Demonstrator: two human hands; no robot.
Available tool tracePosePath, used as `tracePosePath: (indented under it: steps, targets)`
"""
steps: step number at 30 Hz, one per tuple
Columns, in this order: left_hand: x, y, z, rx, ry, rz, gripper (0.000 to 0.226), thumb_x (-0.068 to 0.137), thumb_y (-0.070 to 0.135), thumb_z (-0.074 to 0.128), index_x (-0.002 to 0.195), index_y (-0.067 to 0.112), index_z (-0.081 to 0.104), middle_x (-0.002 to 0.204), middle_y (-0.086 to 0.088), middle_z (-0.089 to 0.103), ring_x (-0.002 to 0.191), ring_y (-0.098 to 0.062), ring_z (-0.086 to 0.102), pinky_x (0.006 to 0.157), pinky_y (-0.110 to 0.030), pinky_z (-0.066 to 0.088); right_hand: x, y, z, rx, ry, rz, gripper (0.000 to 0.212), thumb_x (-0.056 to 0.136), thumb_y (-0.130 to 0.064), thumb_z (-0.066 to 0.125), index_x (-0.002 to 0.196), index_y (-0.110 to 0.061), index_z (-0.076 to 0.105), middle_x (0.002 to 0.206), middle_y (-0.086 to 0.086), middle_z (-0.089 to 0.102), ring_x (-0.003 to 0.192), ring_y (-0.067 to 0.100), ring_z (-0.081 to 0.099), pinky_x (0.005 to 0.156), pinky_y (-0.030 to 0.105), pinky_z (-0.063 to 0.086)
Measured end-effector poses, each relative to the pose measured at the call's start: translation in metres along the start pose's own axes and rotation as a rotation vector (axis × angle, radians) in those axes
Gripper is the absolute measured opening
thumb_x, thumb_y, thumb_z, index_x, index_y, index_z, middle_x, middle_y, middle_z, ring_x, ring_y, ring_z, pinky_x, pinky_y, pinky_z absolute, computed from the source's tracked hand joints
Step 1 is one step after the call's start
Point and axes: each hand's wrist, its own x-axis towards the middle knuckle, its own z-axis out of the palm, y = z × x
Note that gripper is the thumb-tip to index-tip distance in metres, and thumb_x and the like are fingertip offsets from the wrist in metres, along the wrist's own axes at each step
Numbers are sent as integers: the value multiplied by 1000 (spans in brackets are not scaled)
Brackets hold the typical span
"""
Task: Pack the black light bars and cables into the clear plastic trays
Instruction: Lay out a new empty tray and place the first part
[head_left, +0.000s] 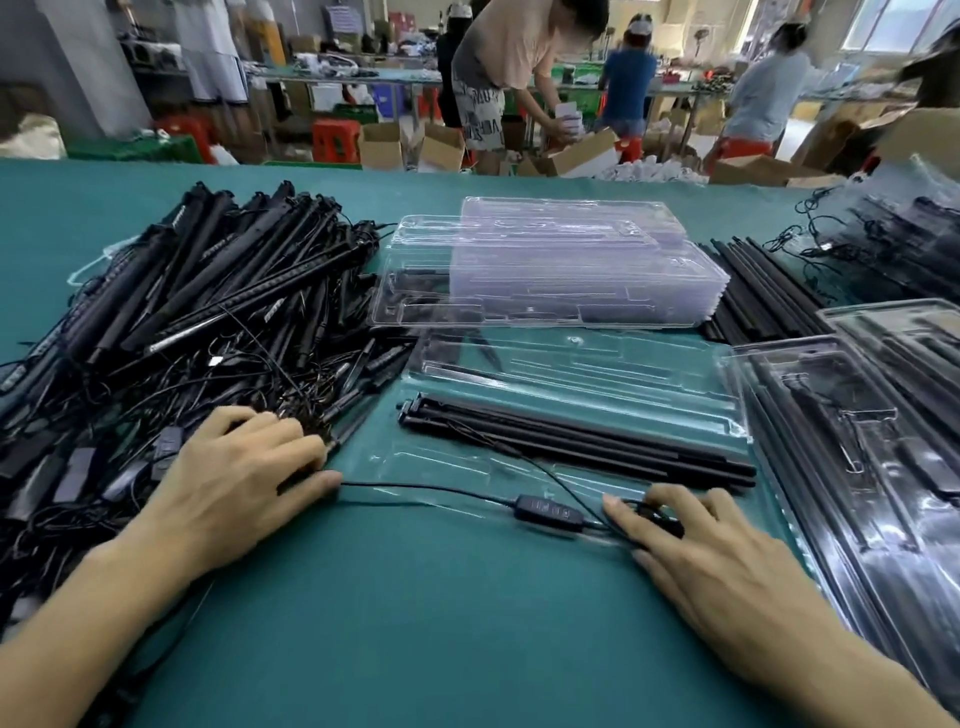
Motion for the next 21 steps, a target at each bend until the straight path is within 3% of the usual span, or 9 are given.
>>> tracePosePath:
  steps: [6, 12, 15, 17, 18, 19, 21]
  targets:
    - [16, -7, -1, 7, 39, -108, 62, 100, 60, 17, 78, 22, 61, 71, 9, 53, 69, -23, 59, 69, -39, 35, 0, 16, 0, 96, -113, -36, 47, 97, -47, 30, 136, -37, 55, 117, -7, 56, 78, 15, 50, 60, 25, 53]
    - [30, -9, 2, 55, -33, -195, 72, 96, 66, 12, 77, 18, 63, 74, 3, 52, 71, -27, 56, 69, -43, 39, -6, 15, -5, 166, -161, 8, 49, 98, -47, 29, 137, -36, 54, 120, -8, 57, 80, 16, 52, 69, 30, 55]
    - [33, -3, -2, 140, -43, -172, 46, 92, 54, 43, 78, 18, 67, 86, -1, 58, 82, -30, 54, 78, -47, 38, -12, 13, -4, 244, -204, 54, 51, 101, -54, 19, 141, -42, 47, 126, -15, 52, 88, 15, 50, 80, 30, 53]
    - [38, 8, -10, 176, 17, -168, 11, 82, 30, 76, 82, 20, 71, 94, -2, 63, 89, -32, 57, 84, -48, 33, -12, 14, -6, 323, -251, 98, 54, 99, -61, 10, 141, -51, 42, 129, -23, 46, 96, 13, 47, 88, 32, 47]
    - [43, 18, -14, 149, 47, -180, 13, 76, 18, 82, 84, 21, 72, 96, 0, 64, 90, -31, 58, 85, -48, 32, -11, 13, -7, 344, -257, 128, 54, 99, -62, 10, 140, -52, 43, 127, -24, 47, 96, 12, 47, 87, 32, 46]
    - [47, 29, -16, 86, 85, -151, 15, 77, 14, 79, 86, 23, 72, 95, 2, 65, 89, -30, 59, 85, -46, 32, -10, 12, -7, 351, -250, 144, 53, 99, -62, 12, 138, -51, 47, 125, -24, 50, 95, 12, 48, 84, 33, 46]
    - [59, 63, -21, -109, 99, -28, 10, 87, 25, 62, 91, 25, 71, 93, 6, 66, 85, -25, 62, 82, -42, 41, -8, 10, -7, 386, -246, 163, 51, 96, -63, 16, 136, -52, 46, 122, -27, 49, 97, 10, 48, 85, 34, 43]
